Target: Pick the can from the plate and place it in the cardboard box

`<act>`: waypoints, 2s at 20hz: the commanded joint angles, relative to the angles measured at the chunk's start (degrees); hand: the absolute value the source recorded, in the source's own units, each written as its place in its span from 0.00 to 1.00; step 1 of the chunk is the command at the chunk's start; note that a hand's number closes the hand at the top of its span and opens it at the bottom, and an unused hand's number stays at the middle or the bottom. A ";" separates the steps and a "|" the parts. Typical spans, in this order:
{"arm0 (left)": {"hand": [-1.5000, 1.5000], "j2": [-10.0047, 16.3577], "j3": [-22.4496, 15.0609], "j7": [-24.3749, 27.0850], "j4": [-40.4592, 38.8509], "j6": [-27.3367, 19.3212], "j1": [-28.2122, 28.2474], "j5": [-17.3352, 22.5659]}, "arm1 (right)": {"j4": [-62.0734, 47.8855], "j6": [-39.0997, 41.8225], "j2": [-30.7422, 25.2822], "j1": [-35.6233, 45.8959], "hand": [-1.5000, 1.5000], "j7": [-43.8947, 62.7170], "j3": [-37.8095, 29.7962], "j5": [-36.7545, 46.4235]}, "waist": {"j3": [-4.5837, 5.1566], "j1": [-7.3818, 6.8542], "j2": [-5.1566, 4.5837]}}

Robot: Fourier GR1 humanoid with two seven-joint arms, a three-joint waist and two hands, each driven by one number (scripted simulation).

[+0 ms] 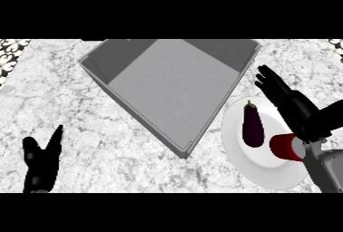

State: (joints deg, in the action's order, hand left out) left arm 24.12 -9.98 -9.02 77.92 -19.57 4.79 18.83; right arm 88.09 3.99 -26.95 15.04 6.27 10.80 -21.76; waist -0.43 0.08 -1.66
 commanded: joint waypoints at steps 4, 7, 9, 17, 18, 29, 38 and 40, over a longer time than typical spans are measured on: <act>0.50 7.98 -0.51 -2.35 21.43 -1.81 12.34 -4.38 | 5.13 1.43 2.20 5.85 0.00 -5.71 -2.99 -2.42 | 0.17 2.00 3.27; 0.50 12.13 -1.72 -4.44 25.95 -1.08 22.98 -4.68 | 2.90 0.86 -12.24 6.86 0.00 -4.10 -3.48 12.79 | 1.68 5.41 5.53; 0.50 12.18 0.08 -1.10 28.54 -2.44 21.30 -5.95 | 1.58 -5.42 -4.80 4.80 1.00 -7.03 -7.44 8.21 | 0.49 6.26 3.69; 0.50 13.44 1.27 0.92 29.95 -3.10 22.91 -7.44 | 2.63 -3.49 -4.33 3.08 0.00 -14.55 -8.02 8.54 | 0.69 7.16 3.15; 0.50 13.26 1.17 1.66 29.37 -3.08 23.31 -7.76 | 1.82 -2.18 -6.31 3.17 0.00 -14.74 -7.83 9.72 | 0.82 6.69 2.99; 0.50 14.56 2.82 3.67 29.61 -2.92 25.61 -8.98 | 1.84 11.60 -26.21 1.79 0.00 -11.07 2.35 26.06 | 1.32 6.78 3.03; 0.50 13.23 2.93 4.74 27.32 -1.71 23.19 -9.09 | 4.79 18.00 -30.30 1.67 0.00 -7.43 8.46 30.47 | 1.25 7.44 2.87; 0.50 12.54 2.45 5.55 27.43 -1.69 23.12 -9.56 | 4.53 17.56 -30.07 1.37 0.00 -6.46 9.26 31.78 | 1.09 6.97 2.78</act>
State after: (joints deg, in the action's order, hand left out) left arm 42.35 -6.29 -10.52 94.49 -21.34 42.72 6.77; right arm 92.22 20.56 -56.05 16.85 -1.72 18.38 8.08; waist 0.12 5.33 1.16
